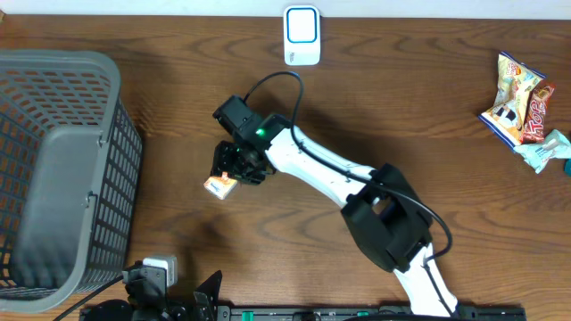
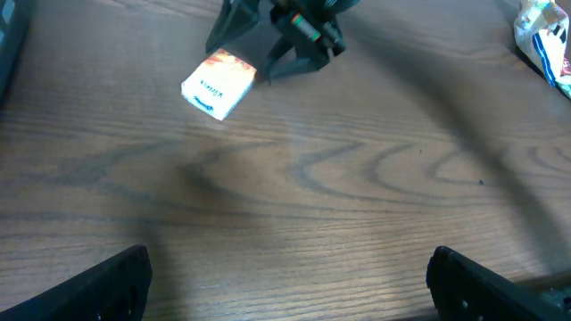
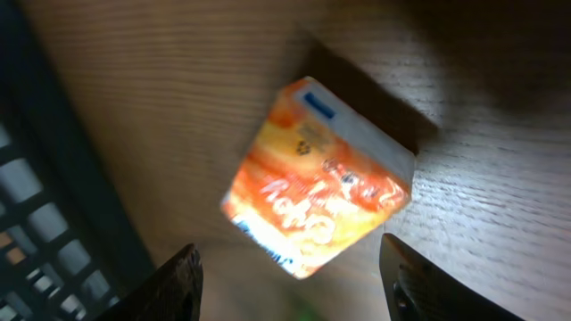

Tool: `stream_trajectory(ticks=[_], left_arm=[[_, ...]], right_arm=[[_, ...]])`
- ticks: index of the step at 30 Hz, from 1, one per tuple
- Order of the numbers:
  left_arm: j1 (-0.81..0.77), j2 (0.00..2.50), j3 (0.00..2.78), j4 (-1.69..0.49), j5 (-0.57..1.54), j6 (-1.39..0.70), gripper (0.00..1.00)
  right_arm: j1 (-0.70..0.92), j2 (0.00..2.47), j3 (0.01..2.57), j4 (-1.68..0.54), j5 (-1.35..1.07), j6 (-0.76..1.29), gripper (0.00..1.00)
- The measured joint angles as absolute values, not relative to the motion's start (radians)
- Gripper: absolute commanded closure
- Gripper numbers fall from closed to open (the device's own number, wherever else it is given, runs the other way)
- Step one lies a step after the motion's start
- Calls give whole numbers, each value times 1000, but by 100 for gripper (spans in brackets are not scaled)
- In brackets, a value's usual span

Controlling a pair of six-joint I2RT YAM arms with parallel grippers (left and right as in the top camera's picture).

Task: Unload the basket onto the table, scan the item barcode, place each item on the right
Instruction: 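Move the right gripper to the small orange packet and grasp it, then lift the orange packet and turn it in the right gripper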

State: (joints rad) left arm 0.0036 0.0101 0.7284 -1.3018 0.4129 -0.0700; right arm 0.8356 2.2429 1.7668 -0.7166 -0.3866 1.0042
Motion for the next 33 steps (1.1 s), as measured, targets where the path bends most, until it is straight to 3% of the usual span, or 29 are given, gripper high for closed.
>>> stream_trajectory(ticks=[3, 7, 8, 15, 19, 25, 33], left_arm=[[4, 10, 728, -1302, 413, -70, 2], [4, 10, 728, -1303, 413, -70, 2], [4, 10, 728, -1302, 413, -70, 2], [4, 10, 728, -1302, 413, -70, 2], [4, 10, 728, -1302, 413, -70, 2], [4, 10, 728, -1302, 413, -70, 2], [4, 10, 728, -1302, 413, -70, 2]], right_arm=[[846, 2289, 1767, -704, -387, 1022, 57], [848, 2317, 1768, -720, -434, 1037, 95], [847, 2321, 1768, -727, -443, 1030, 99], [826, 2325, 1773, -749, -517, 902, 99], [759, 2343, 1772, -741, -669, 648, 99], [590, 2354, 1769, -1073, -1154, -187, 99], [439, 2355, 1765, -1642, -1343, -1080, 99]])
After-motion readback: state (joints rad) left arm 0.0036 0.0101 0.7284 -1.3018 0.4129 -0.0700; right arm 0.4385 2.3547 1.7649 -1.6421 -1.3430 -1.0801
